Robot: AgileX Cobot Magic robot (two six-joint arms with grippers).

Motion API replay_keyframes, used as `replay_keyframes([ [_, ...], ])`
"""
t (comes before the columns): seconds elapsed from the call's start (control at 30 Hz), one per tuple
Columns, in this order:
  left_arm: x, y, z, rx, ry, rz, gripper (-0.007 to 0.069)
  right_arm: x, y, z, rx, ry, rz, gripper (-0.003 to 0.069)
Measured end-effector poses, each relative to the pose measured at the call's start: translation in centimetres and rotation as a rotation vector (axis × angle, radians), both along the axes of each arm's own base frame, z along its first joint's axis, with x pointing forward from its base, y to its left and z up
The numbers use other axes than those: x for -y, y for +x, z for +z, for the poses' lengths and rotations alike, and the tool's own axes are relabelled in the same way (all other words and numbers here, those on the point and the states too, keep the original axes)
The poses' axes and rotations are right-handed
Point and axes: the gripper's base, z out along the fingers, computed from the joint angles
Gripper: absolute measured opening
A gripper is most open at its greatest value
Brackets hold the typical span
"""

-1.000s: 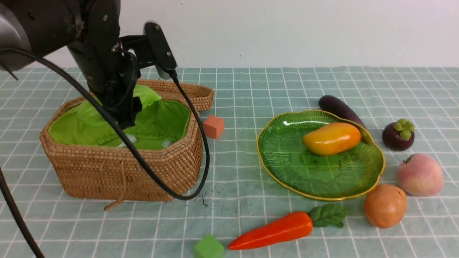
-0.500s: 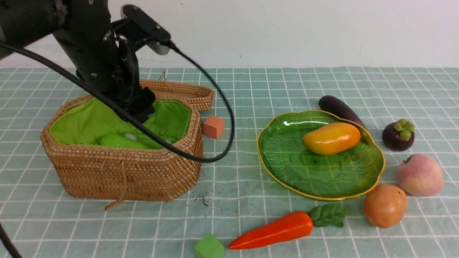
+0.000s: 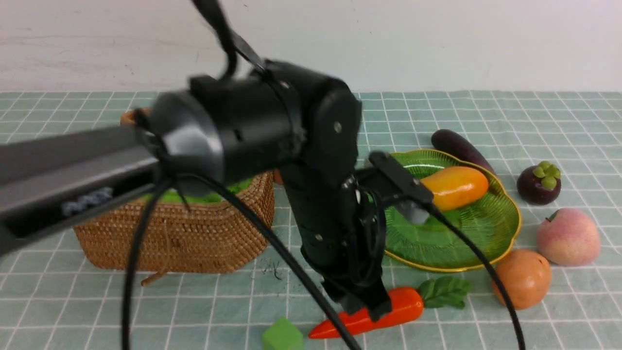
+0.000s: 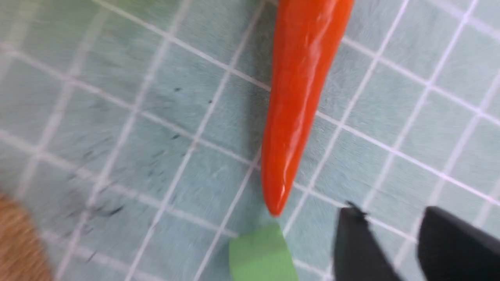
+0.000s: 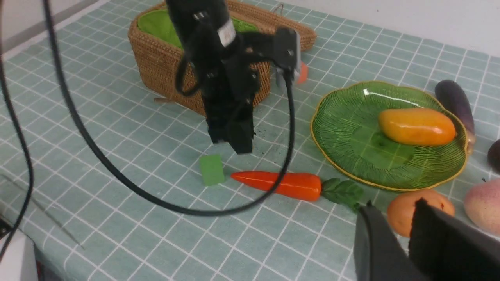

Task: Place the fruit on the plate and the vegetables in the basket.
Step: Use the left arm to grab a carrot and put it into the left basket

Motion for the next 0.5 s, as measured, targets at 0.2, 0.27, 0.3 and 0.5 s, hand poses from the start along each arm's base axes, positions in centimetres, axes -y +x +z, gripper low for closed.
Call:
replay_keyframes([
  [0.2, 1.4, 1.8, -6.0, -0.012, 0.077, -0.039, 0.0519, -0.3, -0.2, 0.1, -0.007, 0.026, 0.03, 0.016],
  [0.27, 1.6, 2.1, -7.3, -0.007, 0.089, -0.064, 0.0519, -0.3, -0.2, 0.1, -0.006, 0.027, 0.032, 0.016],
  [0.3, 1.7, 2.2, -7.7, -0.003, 0.093, -0.074, 0.0508, -0.3, -0.2, 0.1, -0.007, 0.028, 0.033, 0.016],
  [0.5, 1.8, 2.7, -8.7, 0.028, 0.112, -0.107, 0.0316, -0.3, -0.2, 0.1, -0.007, 0.03, 0.036, 0.0161],
])
